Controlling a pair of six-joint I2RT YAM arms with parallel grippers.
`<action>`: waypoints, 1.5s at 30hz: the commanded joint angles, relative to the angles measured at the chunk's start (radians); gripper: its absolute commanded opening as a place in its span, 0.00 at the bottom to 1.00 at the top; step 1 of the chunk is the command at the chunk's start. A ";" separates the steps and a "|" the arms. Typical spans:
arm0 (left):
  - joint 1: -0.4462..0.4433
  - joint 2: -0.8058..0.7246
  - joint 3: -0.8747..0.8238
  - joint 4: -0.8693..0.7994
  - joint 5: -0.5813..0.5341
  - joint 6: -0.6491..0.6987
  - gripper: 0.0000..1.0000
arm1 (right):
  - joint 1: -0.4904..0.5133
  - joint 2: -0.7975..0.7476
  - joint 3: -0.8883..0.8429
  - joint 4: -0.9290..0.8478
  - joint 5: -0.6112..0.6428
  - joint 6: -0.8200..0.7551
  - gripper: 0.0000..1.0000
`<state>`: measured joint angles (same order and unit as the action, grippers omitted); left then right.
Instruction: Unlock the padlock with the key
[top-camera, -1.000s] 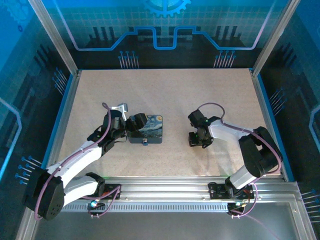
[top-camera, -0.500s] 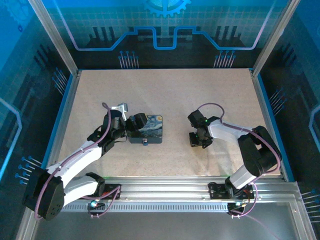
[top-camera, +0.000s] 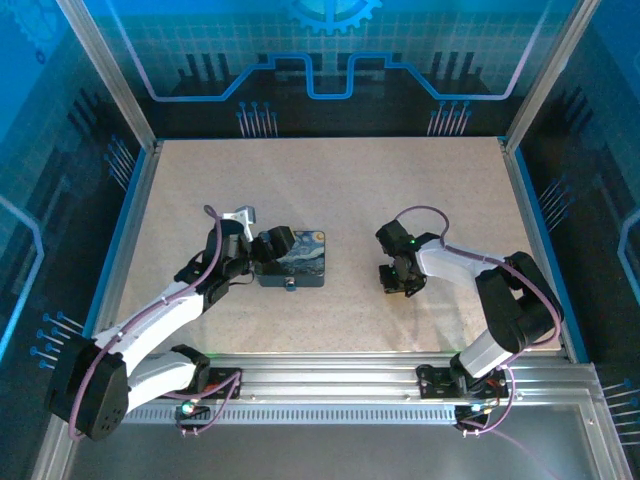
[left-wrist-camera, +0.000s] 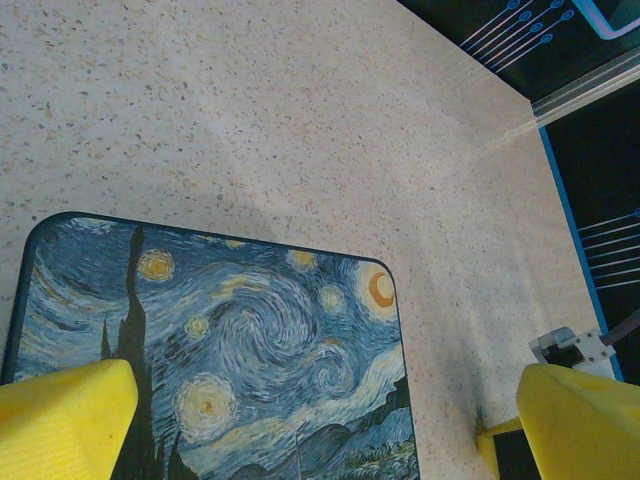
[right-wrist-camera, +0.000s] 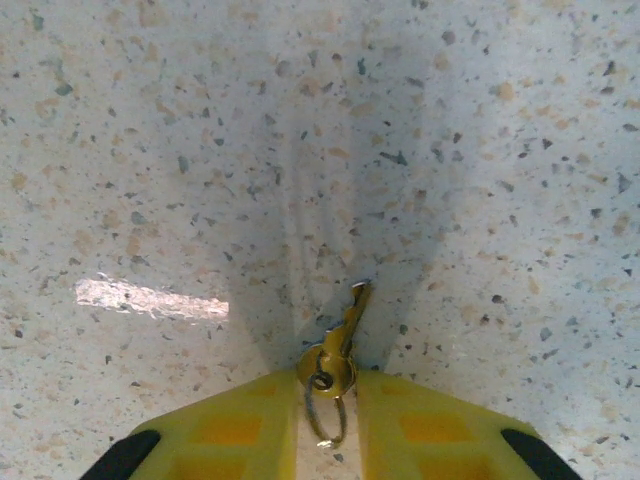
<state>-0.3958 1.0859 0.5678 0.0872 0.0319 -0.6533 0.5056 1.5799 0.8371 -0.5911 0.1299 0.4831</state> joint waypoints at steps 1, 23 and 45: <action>-0.008 -0.006 0.015 0.005 0.021 -0.005 0.99 | 0.007 -0.007 -0.019 -0.009 0.000 0.013 0.19; -0.008 -0.023 0.057 -0.034 0.069 -0.050 0.99 | -0.003 -0.106 -0.073 0.076 0.020 -0.014 0.00; -0.055 0.129 0.180 0.186 0.396 -0.306 0.80 | 0.064 -0.532 -0.221 0.641 -0.099 -0.241 0.00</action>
<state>-0.4255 1.1923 0.7052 0.2024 0.3588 -0.9302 0.5362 1.0718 0.6262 -0.0856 0.0689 0.3119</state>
